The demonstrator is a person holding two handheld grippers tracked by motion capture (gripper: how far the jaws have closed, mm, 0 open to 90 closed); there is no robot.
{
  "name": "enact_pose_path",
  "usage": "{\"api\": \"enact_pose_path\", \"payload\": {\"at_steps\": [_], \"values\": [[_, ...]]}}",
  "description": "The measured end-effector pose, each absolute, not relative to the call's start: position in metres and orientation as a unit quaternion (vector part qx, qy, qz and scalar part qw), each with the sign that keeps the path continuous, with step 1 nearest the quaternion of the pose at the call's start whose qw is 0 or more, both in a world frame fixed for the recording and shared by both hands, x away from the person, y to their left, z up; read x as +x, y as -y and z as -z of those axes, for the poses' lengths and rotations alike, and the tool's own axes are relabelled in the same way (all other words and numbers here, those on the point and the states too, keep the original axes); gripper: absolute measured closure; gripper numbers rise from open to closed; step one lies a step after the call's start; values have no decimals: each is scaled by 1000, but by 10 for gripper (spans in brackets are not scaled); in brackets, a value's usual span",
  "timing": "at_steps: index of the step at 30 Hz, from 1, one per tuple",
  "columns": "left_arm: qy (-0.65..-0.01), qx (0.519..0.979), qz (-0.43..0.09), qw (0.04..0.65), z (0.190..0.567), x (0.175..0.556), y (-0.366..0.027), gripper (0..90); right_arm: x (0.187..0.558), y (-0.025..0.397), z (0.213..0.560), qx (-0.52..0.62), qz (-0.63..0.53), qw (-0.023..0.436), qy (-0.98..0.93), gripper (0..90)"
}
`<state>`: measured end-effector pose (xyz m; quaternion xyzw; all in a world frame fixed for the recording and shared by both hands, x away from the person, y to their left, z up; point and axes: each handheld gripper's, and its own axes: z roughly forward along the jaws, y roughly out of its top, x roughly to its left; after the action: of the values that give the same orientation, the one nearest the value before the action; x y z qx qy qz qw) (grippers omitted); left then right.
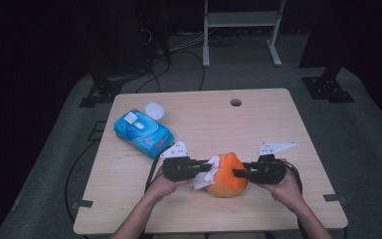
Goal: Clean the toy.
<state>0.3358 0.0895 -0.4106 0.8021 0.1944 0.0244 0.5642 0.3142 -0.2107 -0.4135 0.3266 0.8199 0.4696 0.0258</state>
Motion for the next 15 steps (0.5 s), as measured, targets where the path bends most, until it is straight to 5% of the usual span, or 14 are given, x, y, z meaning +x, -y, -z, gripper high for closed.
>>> {"api": "enact_pose_path", "payload": {"at_steps": [9, 15], "values": [[-220, 794, 1, 567, 407, 351, -84, 819, 299, 199, 409, 229, -456, 56, -858, 631], [-203, 803, 38, 560, 414, 343, -76, 828, 306, 212, 412, 229, -452, 46, -861, 516]]}}
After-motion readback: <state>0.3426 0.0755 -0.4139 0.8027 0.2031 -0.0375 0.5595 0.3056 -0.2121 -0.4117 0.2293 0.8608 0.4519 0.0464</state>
